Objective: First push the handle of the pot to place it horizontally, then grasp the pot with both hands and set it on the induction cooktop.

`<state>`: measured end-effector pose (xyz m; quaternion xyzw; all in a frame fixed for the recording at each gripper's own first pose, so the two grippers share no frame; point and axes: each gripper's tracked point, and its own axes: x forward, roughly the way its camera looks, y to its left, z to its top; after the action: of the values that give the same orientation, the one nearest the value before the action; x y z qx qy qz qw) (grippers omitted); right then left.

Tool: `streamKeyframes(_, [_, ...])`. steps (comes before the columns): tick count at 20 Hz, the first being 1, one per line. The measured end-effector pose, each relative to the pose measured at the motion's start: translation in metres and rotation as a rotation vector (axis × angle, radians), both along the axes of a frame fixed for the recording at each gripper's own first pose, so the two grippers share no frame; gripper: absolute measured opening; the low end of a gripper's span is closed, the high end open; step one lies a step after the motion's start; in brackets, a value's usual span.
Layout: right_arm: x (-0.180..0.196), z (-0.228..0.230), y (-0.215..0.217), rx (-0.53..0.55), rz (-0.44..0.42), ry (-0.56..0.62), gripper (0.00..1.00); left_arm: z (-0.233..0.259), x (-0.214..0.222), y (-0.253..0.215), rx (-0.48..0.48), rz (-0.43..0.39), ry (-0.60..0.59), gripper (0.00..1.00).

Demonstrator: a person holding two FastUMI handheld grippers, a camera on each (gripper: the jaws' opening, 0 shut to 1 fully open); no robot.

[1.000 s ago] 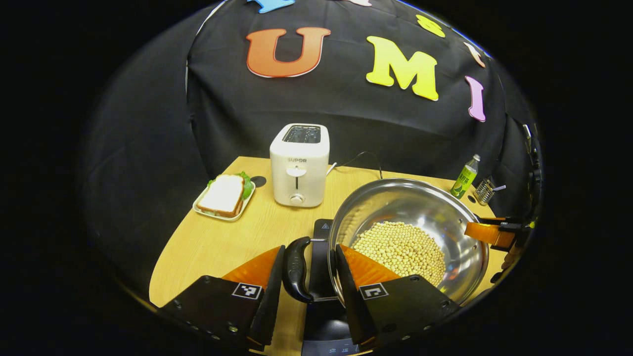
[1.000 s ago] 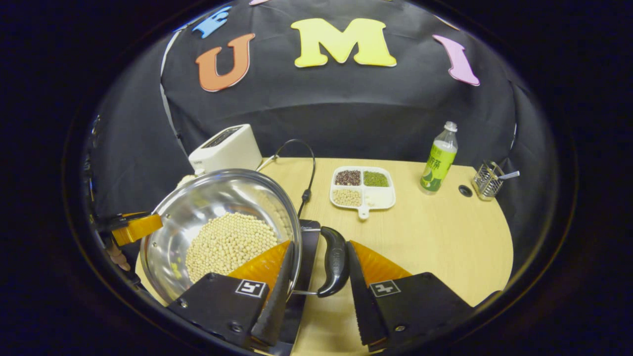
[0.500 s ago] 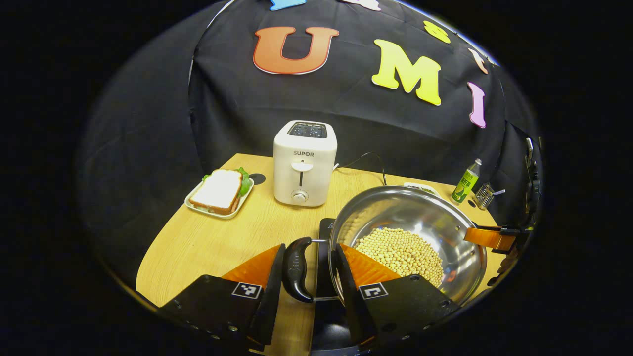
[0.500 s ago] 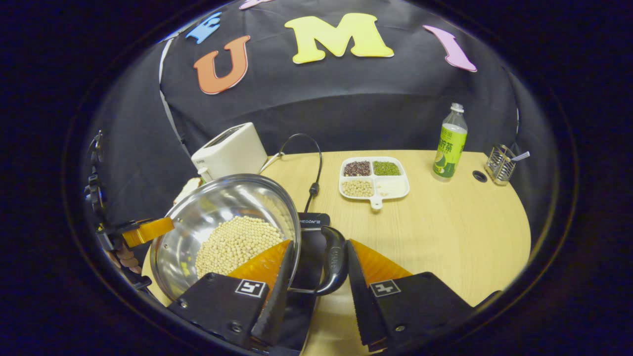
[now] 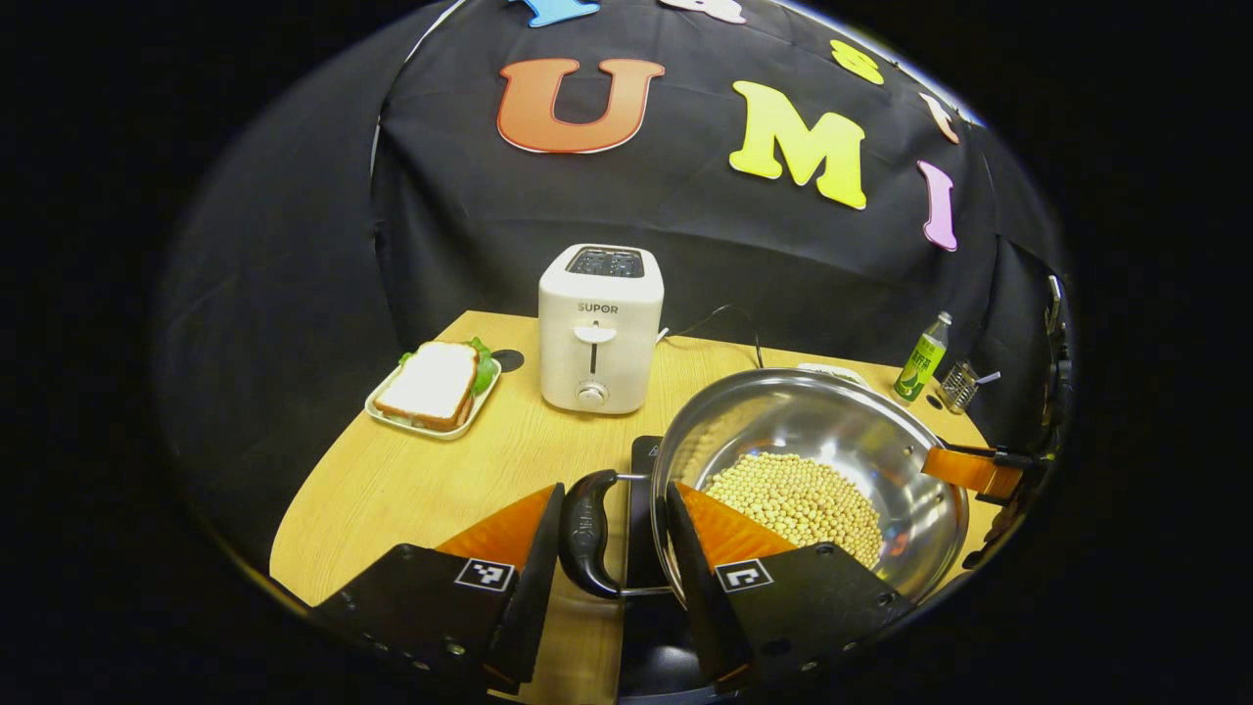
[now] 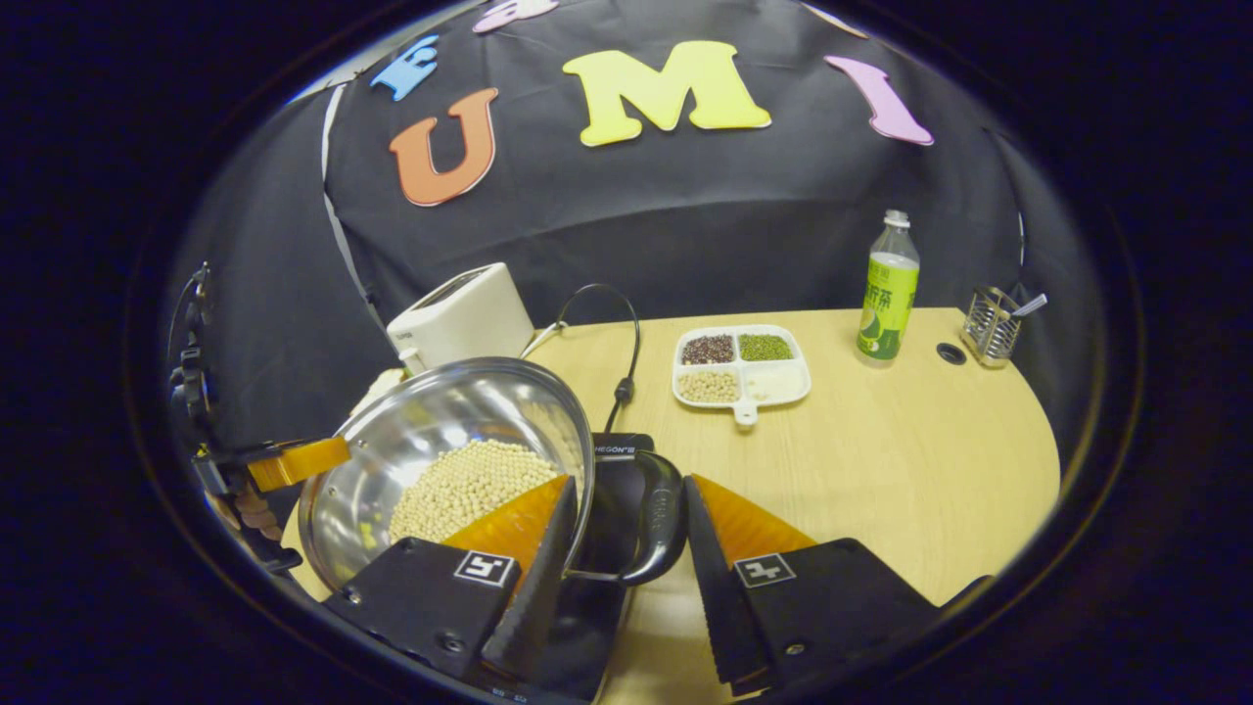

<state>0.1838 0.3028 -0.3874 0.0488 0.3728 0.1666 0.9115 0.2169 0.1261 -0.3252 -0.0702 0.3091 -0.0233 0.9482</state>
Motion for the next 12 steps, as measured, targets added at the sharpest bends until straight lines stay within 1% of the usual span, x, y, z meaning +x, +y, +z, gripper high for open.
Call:
streamKeyframes(1, [-0.002,0.001,0.0,-0.003,0.001,-0.007,0.68,0.001,-0.002,-0.002,-0.002,-0.004,0.004,0.51])
streamKeyframes(2, [-0.004,0.002,-0.001,-0.005,0.006,-0.014,0.72,0.003,-0.004,-0.004,-0.005,-0.007,0.005,0.61])
streamKeyframes(3, [-0.006,0.005,-0.003,-0.003,0.006,-0.024,0.71,0.003,-0.005,-0.004,-0.005,-0.004,0.005,0.64])
streamKeyframes(4, [-0.006,0.008,-0.007,0.0,-0.003,-0.038,0.75,0.006,-0.006,-0.002,0.001,0.007,0.001,0.82])
streamKeyframes(5, [-0.007,0.011,-0.011,0.006,-0.013,-0.05,0.77,0.007,-0.009,-0.001,0.009,0.016,-0.002,0.75])
streamKeyframes(6, [-0.009,0.014,-0.016,0.008,-0.021,-0.06,0.79,0.009,-0.011,-0.001,0.02,0.022,-0.005,0.86])
streamKeyframes(7, [-0.011,0.016,-0.022,0.008,-0.033,-0.066,0.86,0.012,-0.015,0.001,0.032,0.031,-0.008,0.77])
streamKeyframes(8, [-0.014,0.019,-0.025,0.018,-0.035,-0.073,0.91,0.016,-0.019,0.003,0.043,0.04,-0.017,0.95])
streamKeyframes(9, [-0.019,0.023,-0.026,0.027,-0.03,-0.076,0.99,0.02,-0.021,0.002,0.046,0.046,-0.026,0.95])
streamKeyframes(10, [-0.023,0.027,-0.029,0.03,-0.029,-0.089,0.99,0.024,-0.025,0.0,0.043,0.051,-0.037,0.96])
streamKeyframes(11, [-0.027,0.03,-0.034,0.018,-0.031,-0.108,0.96,0.029,-0.03,-0.003,0.037,0.054,-0.047,0.96])
streamKeyframes(12, [-0.031,0.034,-0.041,-0.012,-0.036,-0.131,0.96,0.033,-0.034,-0.005,0.031,0.055,-0.058,0.96])
